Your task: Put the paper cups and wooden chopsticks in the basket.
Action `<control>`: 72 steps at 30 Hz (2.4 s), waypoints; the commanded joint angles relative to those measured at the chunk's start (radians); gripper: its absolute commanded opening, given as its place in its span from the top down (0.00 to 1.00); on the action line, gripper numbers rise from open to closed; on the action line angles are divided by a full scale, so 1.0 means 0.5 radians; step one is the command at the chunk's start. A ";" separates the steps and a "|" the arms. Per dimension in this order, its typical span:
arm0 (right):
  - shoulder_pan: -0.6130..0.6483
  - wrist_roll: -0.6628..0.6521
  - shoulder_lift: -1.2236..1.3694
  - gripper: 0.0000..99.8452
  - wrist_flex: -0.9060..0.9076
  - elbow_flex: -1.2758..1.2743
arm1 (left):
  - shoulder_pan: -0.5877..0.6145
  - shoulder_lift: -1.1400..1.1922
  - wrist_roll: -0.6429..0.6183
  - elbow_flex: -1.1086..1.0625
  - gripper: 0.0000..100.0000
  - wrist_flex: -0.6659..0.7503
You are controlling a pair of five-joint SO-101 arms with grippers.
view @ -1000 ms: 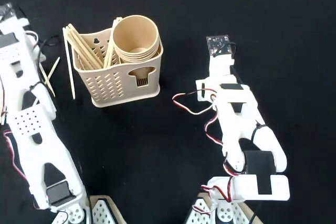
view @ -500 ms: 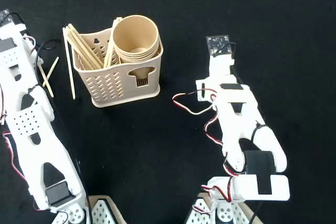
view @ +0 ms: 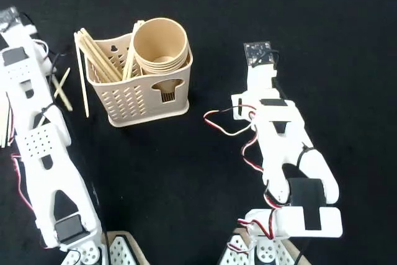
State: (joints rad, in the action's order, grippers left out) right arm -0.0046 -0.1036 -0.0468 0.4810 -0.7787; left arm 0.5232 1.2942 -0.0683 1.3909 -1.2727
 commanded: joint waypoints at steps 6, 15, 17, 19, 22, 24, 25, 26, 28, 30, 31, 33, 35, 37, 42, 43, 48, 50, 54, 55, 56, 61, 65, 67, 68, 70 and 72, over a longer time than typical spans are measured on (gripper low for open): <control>0.034 -0.018 -0.020 0.99 0.012 0.106 | -0.002 0.083 -0.021 0.305 0.86 -0.049; 0.034 -0.018 -0.020 0.99 0.015 0.106 | 0.008 0.126 -0.012 0.302 0.91 -0.055; 0.034 -0.018 -0.020 0.99 0.015 0.106 | 0.011 0.141 -0.006 0.318 0.98 -0.110; 0.034 -0.018 -0.020 0.99 0.015 0.106 | 0.011 0.126 -0.009 0.321 0.96 -0.190; 0.034 -0.018 -0.020 0.99 0.015 0.106 | 0.011 0.123 -0.006 0.443 0.97 -0.319; 0.034 -0.018 -0.020 0.99 0.015 0.106 | 0.014 0.120 -0.003 0.575 0.97 -0.454; 0.034 -0.018 -0.020 0.99 0.015 0.106 | 0.011 0.095 -0.003 0.560 0.97 -0.503; 0.034 -0.018 -0.020 0.99 0.015 0.106 | 0.005 0.034 -0.003 0.548 0.97 -0.549; 0.031 -0.018 -0.020 0.99 0.015 0.106 | 0.005 -0.117 -0.003 0.551 0.97 -0.690; 0.031 -0.018 -0.020 0.99 0.015 0.106 | 0.005 -0.261 -0.003 0.548 0.97 -0.850; 0.031 -0.018 -0.020 0.99 0.015 0.106 | 0.005 -0.328 -0.003 0.551 0.97 -0.927; 0.028 -0.018 -0.020 0.99 0.015 0.106 | 0.002 -0.482 -0.006 0.542 0.97 -0.985; 0.028 -0.018 -0.020 0.99 0.015 0.106 | 0.032 -0.614 -0.006 0.539 0.97 -0.985; 0.028 -0.018 -0.020 0.99 0.015 0.106 | 0.069 -0.746 -0.015 0.456 0.97 -0.988; 0.037 -0.058 -0.011 0.99 0.009 0.109 | 0.087 -1.188 -0.018 -0.149 0.97 -0.988; 0.037 -0.083 -0.008 0.99 0.009 0.109 | 0.078 -1.298 -0.018 -0.311 0.97 -0.988; 0.037 -0.095 -0.008 0.99 0.009 0.106 | -0.005 -1.909 -0.018 -0.950 0.97 -0.979; 0.037 -0.095 -0.008 0.99 0.009 0.103 | -0.044 -2.148 -0.018 -1.134 0.97 -0.964; 0.037 -0.095 -0.008 0.99 0.009 0.103 | -0.078 -2.596 -0.031 -1.524 0.97 -0.856; 0.037 -0.095 -0.008 0.99 0.009 0.103 | -0.084 -2.710 -0.052 -1.640 0.97 -0.792; 0.037 -0.095 -0.008 0.99 0.009 0.103 | -0.084 -2.829 -0.068 -1.754 0.97 -0.724; 0.037 -0.095 -0.008 0.99 0.009 0.103 | -0.087 -3.587 -0.129 -2.377 0.97 -0.304; 0.040 -0.095 -0.008 0.99 0.009 0.103 | -0.091 -4.296 -0.224 -3.006 0.97 0.233; 0.046 -0.095 -0.008 0.99 0.009 0.100 | -0.091 -4.658 -0.285 -3.362 0.97 0.583; 0.058 -0.095 -0.008 0.99 0.009 0.100 | -0.091 -4.827 -0.313 -3.540 0.97 0.767; 0.071 -0.095 -0.008 0.99 0.009 0.100 | -0.121 -5.140 -0.384 -3.893 0.97 1.151; 0.071 -0.098 -0.008 0.99 0.006 0.100 | -0.219 -5.425 -0.451 -4.236 0.97 1.534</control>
State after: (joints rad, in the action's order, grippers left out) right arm 0.0169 -0.1450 -0.0468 0.4810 -0.7787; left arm 0.4818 -1.1116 -0.2279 -0.3951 -0.8907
